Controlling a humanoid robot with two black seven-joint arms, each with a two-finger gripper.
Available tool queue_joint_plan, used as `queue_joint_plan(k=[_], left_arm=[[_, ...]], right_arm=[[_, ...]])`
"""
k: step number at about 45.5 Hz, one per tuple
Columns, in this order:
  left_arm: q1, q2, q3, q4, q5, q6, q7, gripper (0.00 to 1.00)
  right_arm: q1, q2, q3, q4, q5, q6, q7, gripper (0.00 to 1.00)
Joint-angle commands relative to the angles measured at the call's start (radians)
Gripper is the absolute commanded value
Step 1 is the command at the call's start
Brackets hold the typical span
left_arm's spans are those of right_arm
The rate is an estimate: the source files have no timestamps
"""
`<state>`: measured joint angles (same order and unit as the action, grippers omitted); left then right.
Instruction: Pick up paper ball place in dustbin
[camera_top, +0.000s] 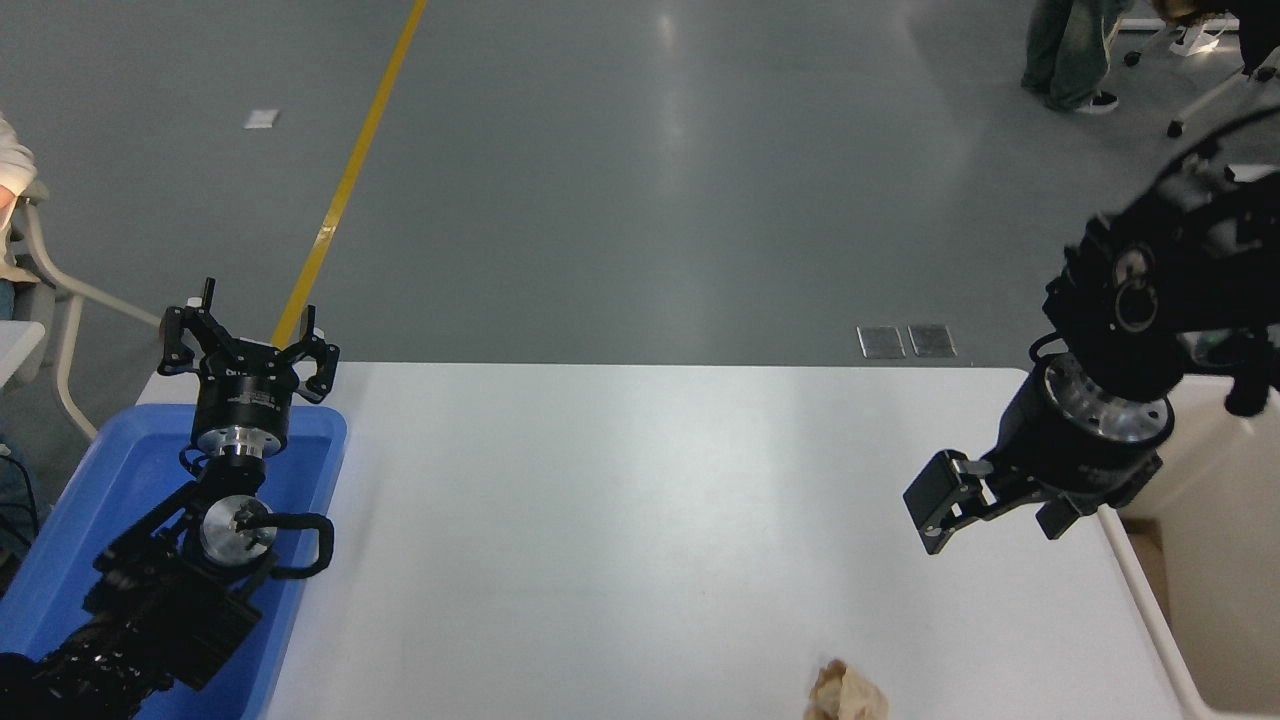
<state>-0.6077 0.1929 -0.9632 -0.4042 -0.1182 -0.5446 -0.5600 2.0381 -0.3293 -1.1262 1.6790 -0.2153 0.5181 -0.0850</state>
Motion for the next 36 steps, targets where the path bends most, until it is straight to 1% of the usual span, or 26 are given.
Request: queue_joint_plan(k=[1, 8, 13, 26, 36], left_arm=[[0.000, 0.000, 0.000, -0.001, 0.002, 0.000, 0.000, 0.99], [0.000, 0.000, 0.000, -0.001, 0.002, 0.000, 0.000, 0.99], [-0.001, 0.000, 0.000, -0.001, 0.002, 0.000, 0.000, 0.99], [-0.001, 0.000, 0.000, -0.001, 0.002, 0.000, 0.000, 0.99], [-0.001, 0.000, 0.000, -0.001, 0.002, 0.000, 0.000, 0.99]], right_arm=[[-0.280, 0.027, 0.094, -0.073, -0.015, -0.194, -0.002, 1.00], [-0.432, 0.081, 0.161, -0.163, -0.067, -0.259, -0.006, 1.00], [-0.504, 0.113, 0.204, -0.208, -0.067, -0.273, -0.006, 1.00], [-0.616, 0.115, 0.240, -0.246, -0.073, -0.289, -0.006, 1.00], [-0.700, 0.113, 0.241, -0.301, -0.168, -0.303, -0.006, 1.00]])
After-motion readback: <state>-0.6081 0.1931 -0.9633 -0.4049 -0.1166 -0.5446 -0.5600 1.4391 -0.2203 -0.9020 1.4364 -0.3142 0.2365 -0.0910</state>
